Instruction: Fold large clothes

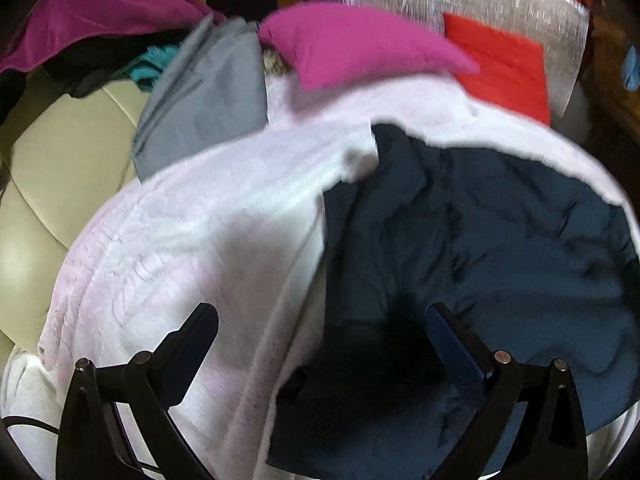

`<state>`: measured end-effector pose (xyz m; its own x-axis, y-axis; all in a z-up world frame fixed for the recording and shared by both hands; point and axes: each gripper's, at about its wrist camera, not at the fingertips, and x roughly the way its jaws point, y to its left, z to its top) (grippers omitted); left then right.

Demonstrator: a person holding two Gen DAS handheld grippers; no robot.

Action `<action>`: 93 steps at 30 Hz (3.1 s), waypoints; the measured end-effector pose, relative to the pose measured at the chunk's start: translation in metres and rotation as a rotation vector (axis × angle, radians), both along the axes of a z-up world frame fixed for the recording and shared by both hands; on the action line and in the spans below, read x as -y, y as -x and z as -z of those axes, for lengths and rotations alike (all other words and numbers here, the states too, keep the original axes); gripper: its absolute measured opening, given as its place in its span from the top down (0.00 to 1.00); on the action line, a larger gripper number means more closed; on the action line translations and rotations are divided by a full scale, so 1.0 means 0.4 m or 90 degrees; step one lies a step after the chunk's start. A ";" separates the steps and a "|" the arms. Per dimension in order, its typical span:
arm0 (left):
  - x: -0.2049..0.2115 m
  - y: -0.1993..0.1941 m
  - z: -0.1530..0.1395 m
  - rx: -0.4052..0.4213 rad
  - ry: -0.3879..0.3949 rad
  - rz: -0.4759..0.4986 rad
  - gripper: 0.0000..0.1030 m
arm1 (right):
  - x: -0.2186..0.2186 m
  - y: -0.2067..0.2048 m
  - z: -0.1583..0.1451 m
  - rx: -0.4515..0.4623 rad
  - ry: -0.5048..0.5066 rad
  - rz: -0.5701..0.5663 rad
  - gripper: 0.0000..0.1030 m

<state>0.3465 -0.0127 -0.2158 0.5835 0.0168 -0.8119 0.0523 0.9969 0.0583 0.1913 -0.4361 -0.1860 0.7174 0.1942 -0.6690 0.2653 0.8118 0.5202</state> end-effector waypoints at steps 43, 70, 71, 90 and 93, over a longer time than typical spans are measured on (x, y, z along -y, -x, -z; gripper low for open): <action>0.060 0.013 0.064 -0.067 0.001 0.059 0.00 | -0.005 -0.018 0.221 -0.076 -0.082 -0.094 0.49; 0.146 0.141 0.042 -0.025 -0.037 0.106 0.00 | -0.212 -0.009 0.214 -0.083 -0.094 -0.183 0.67; 0.144 0.147 0.032 -0.019 -0.030 0.106 0.00 | -0.203 -0.005 0.204 -0.070 -0.092 -0.177 0.67; 0.160 0.110 0.030 -0.014 -0.014 0.096 0.00 | -0.239 -0.099 0.180 -0.021 -0.102 -0.144 0.42; 0.104 0.111 -0.001 0.020 -0.016 0.063 0.00 | -0.213 -0.052 0.151 0.017 -0.097 -0.147 0.42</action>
<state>0.3023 -0.0544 -0.2156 0.6084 -0.0225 -0.7933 0.1480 0.9853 0.0856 0.2121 -0.3508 -0.2465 0.6596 0.4517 -0.6007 0.0661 0.7613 0.6450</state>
